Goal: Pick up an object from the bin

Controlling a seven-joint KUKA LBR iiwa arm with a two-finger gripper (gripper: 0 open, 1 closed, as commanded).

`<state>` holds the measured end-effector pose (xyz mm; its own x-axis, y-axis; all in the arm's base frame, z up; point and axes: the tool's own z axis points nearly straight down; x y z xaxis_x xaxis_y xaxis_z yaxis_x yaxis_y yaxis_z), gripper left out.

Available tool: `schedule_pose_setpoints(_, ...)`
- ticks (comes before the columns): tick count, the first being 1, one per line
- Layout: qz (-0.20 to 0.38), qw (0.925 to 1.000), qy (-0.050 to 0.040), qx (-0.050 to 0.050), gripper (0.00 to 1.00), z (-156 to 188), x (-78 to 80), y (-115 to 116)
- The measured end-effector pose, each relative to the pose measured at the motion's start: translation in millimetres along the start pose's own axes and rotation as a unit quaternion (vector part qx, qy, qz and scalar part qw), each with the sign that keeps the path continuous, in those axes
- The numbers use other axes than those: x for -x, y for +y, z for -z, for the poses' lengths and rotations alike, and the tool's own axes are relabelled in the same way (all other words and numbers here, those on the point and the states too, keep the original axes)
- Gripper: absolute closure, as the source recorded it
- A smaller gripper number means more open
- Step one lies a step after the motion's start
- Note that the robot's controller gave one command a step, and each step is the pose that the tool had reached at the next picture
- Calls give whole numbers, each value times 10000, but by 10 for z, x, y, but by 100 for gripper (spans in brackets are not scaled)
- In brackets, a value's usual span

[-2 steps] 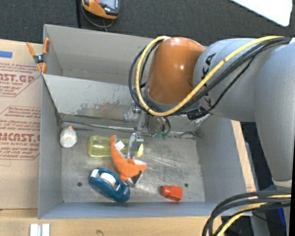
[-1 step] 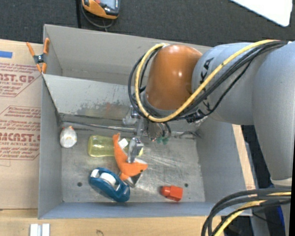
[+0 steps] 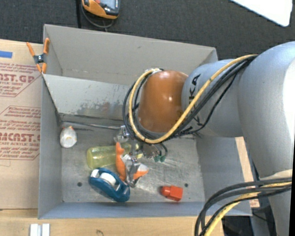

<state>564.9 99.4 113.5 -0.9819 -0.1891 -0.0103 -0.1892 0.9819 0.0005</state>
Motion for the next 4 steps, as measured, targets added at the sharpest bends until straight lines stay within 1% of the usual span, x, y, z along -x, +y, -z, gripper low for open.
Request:
schedule_pose_setpoints(1, 0, 10000, 0, 0, 0, 0, 0, 0)
schedule_pose_setpoints(2, 2654, 9641, 15, 95, 0, -274, 25, -254)
schedule_pose_setpoints(3, 3173, 9483, 80, 81, 100, -247, 187, -379)
schedule_pose_setpoints(4, 3172, 9483, 80, 82, 100, -247, 187, -379)
